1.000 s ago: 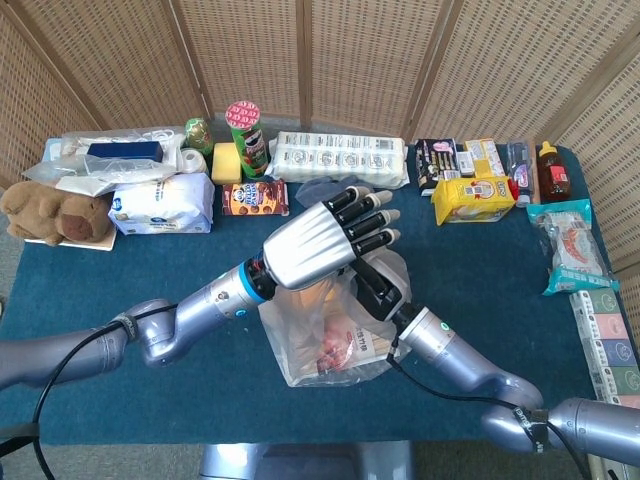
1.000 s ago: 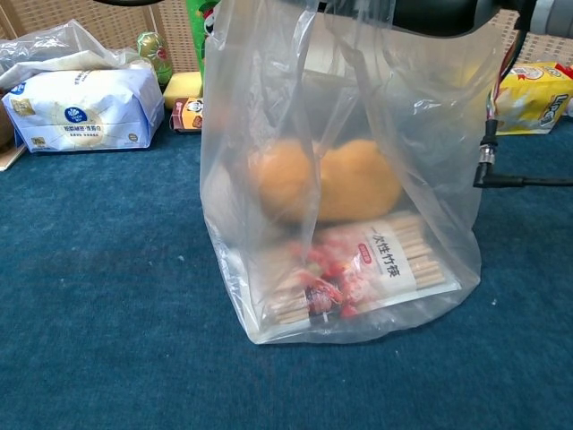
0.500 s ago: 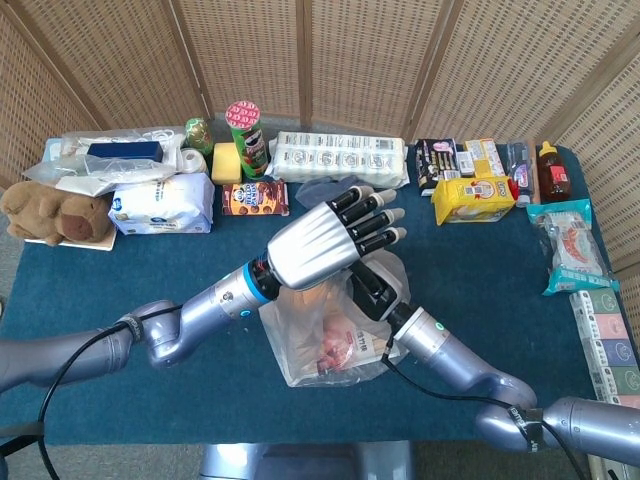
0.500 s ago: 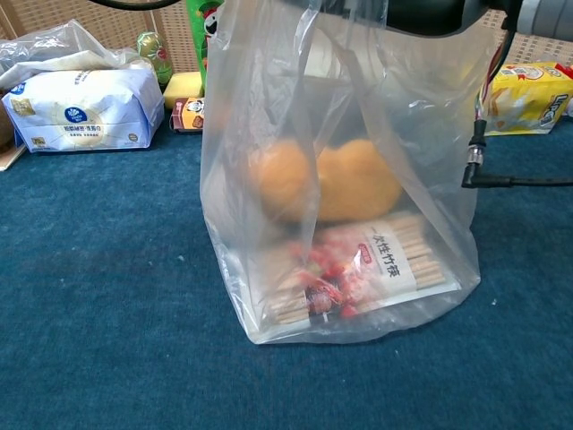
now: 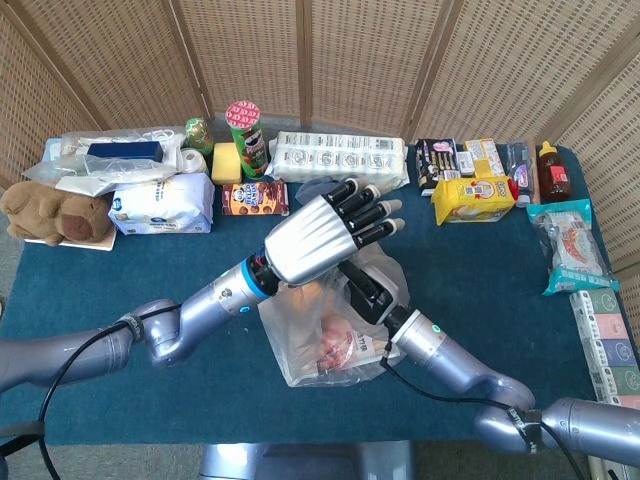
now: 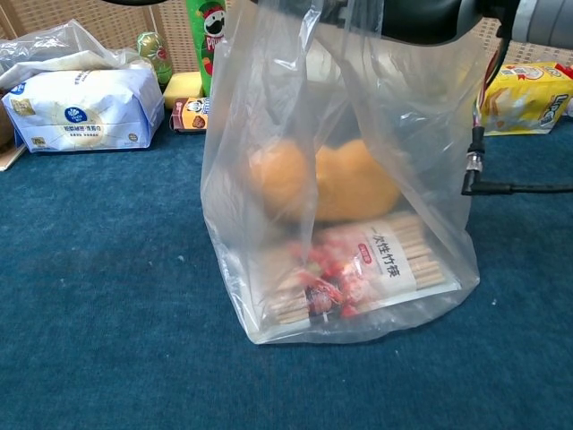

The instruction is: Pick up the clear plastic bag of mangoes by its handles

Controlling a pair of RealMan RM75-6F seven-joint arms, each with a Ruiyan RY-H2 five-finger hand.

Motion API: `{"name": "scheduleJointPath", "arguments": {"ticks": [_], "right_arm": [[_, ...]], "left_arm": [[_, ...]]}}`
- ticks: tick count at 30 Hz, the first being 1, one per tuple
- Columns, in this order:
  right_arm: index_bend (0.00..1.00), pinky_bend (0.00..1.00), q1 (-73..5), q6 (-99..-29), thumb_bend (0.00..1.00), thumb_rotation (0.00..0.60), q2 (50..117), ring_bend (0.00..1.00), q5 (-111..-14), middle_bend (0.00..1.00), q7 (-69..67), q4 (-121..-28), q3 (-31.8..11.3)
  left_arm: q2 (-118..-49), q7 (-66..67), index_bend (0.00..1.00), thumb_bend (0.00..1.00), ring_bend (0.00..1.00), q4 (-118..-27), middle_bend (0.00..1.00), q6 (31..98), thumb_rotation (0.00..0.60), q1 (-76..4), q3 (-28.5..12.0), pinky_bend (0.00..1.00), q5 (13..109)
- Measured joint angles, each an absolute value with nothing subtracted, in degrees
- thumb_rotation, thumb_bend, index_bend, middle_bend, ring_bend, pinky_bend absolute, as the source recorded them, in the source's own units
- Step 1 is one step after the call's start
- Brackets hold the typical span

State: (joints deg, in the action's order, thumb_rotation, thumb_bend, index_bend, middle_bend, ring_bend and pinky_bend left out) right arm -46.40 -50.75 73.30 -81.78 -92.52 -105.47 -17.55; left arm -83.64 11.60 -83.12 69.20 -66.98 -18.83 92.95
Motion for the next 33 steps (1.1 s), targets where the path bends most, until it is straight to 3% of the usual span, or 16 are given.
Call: {"name": "scheduleJointPath", "arguments": {"ticks": [12,21,33], "right_arm": [[0.46,0.42,-45.9,-50.7,0.23,0.239,73.3,0.54,-82.3,0.53,-92.8,-105.6,-17.4],[0.48,0.45,-45.9,-50.1,0.23,0.241,73.3,0.57,-82.5,0.55,-93.0,-105.9,-17.2],[0.55,0.59,-44.9,-50.4,0.25,0.241,71.9,0.73,-82.4,0.67,-95.2,-105.7,-17.3]], "left_arm": [[-83.5,11.4,0.27,0.19,0.18,-83.0,0.28,69.2,0.600,-66.7,-18.7,0.28,92.6],[-83.8,11.7,0.27,0.19,0.18,-82.9,0.28,68.9,0.600,-67.0,-18.8,0.28,92.2],[-81.2,10.6,0.24,0.19,0.17,-84.6,0.27,67.1,0.600,-66.1,-17.8,0.27,91.7]]}}
